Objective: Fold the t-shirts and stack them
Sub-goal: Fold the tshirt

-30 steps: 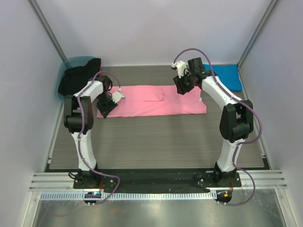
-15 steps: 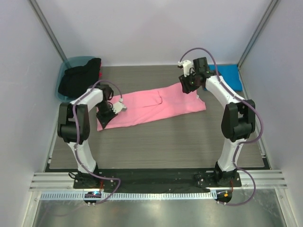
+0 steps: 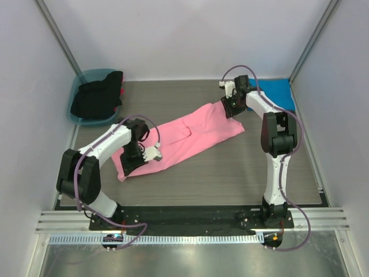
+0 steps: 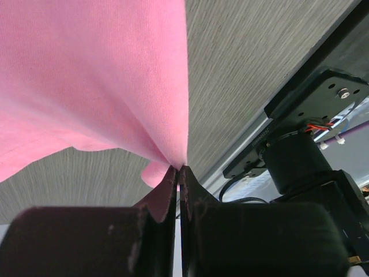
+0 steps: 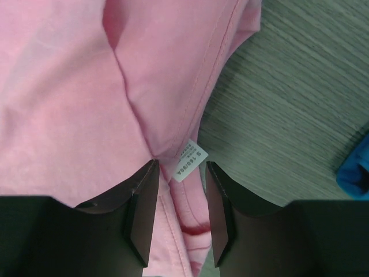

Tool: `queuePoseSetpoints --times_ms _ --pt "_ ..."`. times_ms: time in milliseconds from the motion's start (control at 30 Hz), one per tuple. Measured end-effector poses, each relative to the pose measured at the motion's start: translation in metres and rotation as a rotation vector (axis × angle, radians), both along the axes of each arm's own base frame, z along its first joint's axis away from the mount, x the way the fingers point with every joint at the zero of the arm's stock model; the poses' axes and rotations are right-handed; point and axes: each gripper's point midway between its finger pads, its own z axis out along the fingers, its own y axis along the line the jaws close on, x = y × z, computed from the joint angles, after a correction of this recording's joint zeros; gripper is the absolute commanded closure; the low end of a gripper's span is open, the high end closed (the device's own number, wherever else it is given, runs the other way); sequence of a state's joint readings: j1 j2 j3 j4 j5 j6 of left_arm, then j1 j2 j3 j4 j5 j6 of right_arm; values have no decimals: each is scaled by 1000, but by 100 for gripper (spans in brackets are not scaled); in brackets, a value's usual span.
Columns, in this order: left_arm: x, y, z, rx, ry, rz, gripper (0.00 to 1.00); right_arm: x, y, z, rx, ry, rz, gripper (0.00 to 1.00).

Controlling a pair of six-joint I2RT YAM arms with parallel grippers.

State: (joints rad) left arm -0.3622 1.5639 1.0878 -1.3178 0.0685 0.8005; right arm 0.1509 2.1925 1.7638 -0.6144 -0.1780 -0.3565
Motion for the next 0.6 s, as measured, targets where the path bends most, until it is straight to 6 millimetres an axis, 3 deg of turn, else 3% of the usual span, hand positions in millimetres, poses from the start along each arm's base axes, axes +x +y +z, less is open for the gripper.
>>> queuePoseSetpoints --times_ms 133,200,233,367,600 --pt "-3 -7 2 5 -9 -4 99 9 1 -12 -6 17 -2 58" --pt "-4 -11 3 9 -14 -8 99 14 2 -14 -5 19 4 68" --pt "-5 -13 3 12 -16 -11 99 15 3 -15 -3 24 9 79" --pt "-5 -20 6 14 -30 -13 98 23 9 -16 12 39 24 96" --pt "2 -45 19 -14 -84 -62 97 52 22 -15 30 13 43 99"
